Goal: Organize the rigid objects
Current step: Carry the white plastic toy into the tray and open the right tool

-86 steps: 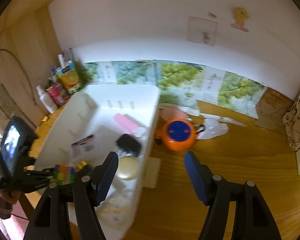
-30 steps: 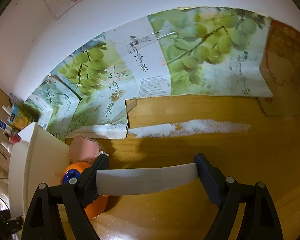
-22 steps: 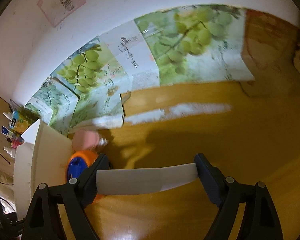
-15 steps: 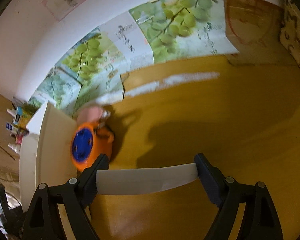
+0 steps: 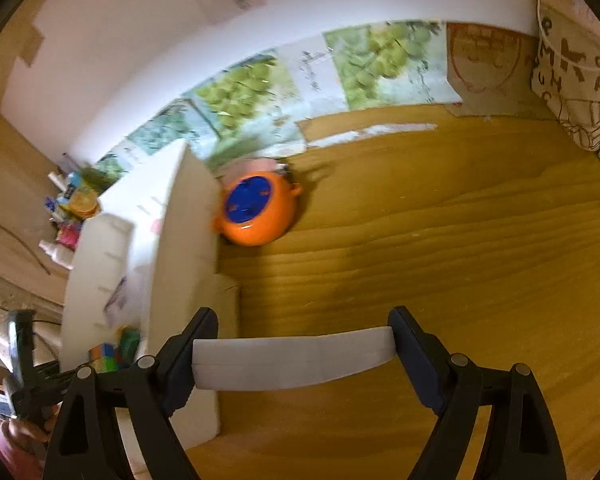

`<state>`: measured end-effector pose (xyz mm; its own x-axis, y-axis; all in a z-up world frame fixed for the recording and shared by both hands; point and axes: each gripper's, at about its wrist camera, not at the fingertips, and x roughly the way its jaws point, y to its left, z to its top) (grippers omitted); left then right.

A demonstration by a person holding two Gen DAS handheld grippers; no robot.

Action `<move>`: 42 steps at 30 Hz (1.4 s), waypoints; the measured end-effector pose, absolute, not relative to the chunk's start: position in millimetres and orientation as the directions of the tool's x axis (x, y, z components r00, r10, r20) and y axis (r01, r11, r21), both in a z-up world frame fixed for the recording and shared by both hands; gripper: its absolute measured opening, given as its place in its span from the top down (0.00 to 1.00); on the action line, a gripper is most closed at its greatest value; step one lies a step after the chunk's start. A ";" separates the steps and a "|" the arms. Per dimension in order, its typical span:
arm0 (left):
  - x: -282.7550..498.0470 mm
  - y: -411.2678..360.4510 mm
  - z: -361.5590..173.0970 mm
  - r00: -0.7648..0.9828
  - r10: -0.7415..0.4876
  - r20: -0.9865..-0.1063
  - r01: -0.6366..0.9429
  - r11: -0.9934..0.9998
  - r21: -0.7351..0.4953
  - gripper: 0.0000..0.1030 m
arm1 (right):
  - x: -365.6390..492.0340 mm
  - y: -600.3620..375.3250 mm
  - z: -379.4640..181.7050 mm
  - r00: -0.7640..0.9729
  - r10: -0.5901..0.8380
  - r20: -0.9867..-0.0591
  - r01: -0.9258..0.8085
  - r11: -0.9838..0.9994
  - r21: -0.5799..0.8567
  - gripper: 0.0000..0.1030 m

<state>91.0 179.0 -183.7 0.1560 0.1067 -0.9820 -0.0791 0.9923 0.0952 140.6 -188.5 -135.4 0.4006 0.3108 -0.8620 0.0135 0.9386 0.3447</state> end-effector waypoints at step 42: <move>112.8 196.3 -194.0 0.116 -0.056 -0.992 0.160 0.986 -0.038 0.68 | 98.5 20.4 -101.8 0.485 0.154 -0.861 -0.263 0.965 0.025 0.12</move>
<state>112.8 196.3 -194.0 0.1159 -0.0565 -0.9917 0.1598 0.9864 -0.0375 98.5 20.4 -101.8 0.4850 0.1543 -0.8608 -0.2627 0.9646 0.0249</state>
